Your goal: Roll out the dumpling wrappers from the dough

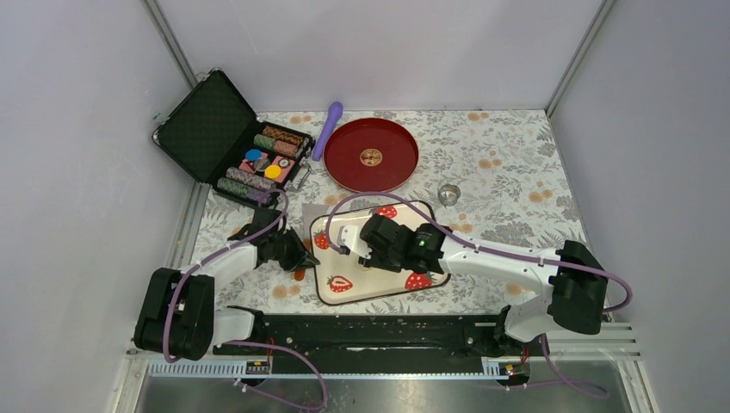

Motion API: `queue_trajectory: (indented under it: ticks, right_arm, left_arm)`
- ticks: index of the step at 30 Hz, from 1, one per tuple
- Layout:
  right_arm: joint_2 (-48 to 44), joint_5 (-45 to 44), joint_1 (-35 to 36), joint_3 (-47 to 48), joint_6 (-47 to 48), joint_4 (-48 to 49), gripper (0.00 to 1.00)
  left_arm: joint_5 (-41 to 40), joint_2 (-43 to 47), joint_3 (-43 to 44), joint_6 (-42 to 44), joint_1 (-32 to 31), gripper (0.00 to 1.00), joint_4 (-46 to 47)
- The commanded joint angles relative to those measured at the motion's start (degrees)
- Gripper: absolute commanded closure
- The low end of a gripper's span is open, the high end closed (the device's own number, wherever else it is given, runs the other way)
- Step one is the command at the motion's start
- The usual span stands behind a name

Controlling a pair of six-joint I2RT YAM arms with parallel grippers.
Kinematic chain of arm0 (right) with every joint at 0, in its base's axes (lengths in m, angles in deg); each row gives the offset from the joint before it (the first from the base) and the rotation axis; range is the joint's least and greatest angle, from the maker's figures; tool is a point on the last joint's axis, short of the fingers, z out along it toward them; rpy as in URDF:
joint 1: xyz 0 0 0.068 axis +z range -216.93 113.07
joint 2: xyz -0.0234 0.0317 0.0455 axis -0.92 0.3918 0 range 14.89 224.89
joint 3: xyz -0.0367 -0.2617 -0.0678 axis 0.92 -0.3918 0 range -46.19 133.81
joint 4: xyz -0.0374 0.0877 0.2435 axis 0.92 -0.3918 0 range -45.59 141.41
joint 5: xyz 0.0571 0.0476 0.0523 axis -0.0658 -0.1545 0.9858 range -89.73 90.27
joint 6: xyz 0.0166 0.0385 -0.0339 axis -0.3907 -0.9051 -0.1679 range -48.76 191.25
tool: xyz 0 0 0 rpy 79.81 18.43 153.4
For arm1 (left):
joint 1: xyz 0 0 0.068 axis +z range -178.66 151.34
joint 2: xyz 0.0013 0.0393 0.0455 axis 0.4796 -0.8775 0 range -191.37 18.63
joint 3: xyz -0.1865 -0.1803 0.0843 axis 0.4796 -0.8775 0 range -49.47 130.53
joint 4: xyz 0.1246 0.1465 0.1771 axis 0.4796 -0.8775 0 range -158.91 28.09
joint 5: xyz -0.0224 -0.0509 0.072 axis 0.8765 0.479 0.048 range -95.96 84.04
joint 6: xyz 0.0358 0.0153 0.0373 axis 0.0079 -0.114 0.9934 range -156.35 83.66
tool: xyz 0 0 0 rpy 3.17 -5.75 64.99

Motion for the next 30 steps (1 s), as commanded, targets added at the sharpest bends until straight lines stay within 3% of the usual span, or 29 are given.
queue_trajectory:
  ticks: [1, 30]
  right_arm:
    - [7.1, 29.2, 4.0, -5.5, -8.5, -11.0, 1.0]
    - [9.7, 39.1, 5.1, -0.5, -8.0, -17.2, 1.0]
  left_arm:
    - [-7.5, -0.2, -1.8, -1.9, 2.9, 1.0, -0.2]
    - [-4.3, 1.6, -3.7, -1.3, 5.9, 1.0, 1.2]
